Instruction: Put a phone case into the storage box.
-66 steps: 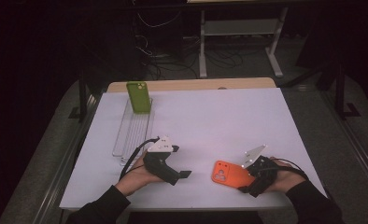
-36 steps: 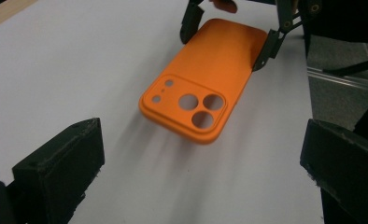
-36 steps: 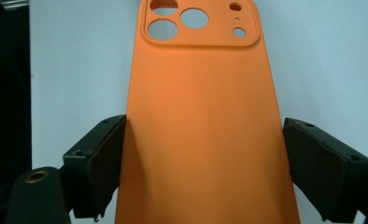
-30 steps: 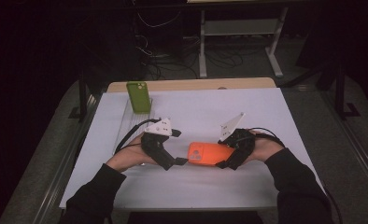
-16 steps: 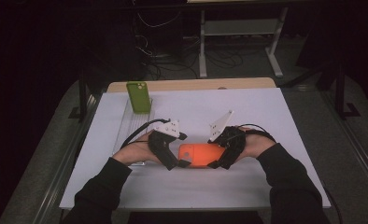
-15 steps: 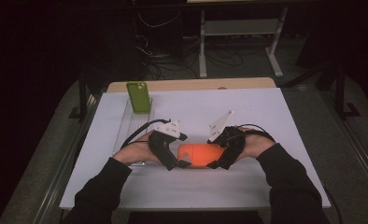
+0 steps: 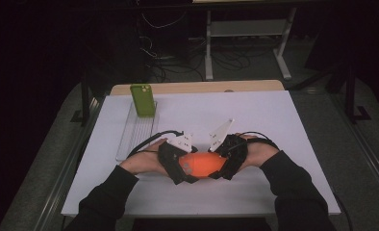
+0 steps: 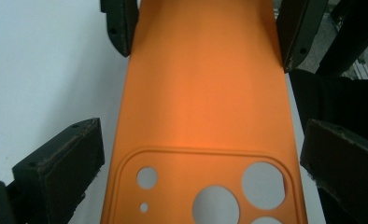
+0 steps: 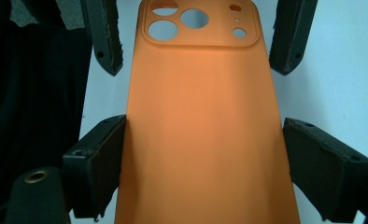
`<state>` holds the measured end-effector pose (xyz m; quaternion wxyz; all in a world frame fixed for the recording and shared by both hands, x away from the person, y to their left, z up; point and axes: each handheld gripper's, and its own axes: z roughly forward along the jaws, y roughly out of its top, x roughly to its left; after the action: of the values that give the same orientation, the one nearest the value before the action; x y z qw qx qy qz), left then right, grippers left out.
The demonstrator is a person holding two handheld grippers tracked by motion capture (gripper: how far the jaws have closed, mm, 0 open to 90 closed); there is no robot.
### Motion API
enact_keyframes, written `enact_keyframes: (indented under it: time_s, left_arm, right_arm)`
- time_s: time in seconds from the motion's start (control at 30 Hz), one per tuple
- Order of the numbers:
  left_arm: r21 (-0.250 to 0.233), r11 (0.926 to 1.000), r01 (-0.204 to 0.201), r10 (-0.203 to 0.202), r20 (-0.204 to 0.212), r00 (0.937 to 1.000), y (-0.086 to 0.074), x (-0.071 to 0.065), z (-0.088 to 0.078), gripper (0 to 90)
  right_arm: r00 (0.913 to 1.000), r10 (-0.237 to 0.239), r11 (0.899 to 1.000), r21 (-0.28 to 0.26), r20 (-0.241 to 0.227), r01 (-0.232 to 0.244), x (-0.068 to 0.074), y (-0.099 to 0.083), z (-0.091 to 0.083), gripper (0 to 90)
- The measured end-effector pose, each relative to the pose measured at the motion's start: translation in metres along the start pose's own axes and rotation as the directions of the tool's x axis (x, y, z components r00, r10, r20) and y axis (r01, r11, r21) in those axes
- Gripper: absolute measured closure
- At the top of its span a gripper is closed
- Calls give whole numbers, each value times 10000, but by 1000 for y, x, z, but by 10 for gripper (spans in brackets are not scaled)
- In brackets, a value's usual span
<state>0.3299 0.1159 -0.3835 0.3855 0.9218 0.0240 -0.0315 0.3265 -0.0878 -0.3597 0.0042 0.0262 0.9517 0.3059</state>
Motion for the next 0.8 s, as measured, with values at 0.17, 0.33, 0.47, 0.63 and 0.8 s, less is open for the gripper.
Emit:
enact_keyframes:
  time_s: [0.17,0.33,0.47,0.63,0.8]
  left_arm:
    - [300,9995,-78,77,9,10000,-1,-2,2,30]
    - [301,9995,-58,60,-54,10000,-1,-2,1,72]
    - [505,9982,-312,322,-190,9993,-1,0,0,128]
    - [408,9990,-177,180,-54,9998,-2,-1,0,144]
    - [549,9985,-75,74,30,10000,-2,-1,2,154]
  right_arm:
    - [9995,-309,9992,-239,51,310,-1,1,1,155]
    - [9995,-328,9991,-282,46,329,-1,1,0,155]
    - [9995,-317,9988,-361,37,318,-1,1,-1,154]
    - [9993,-372,9987,-348,-9,371,-1,1,0,154]
    - [9993,-362,9990,-256,-132,359,-3,0,3,149]
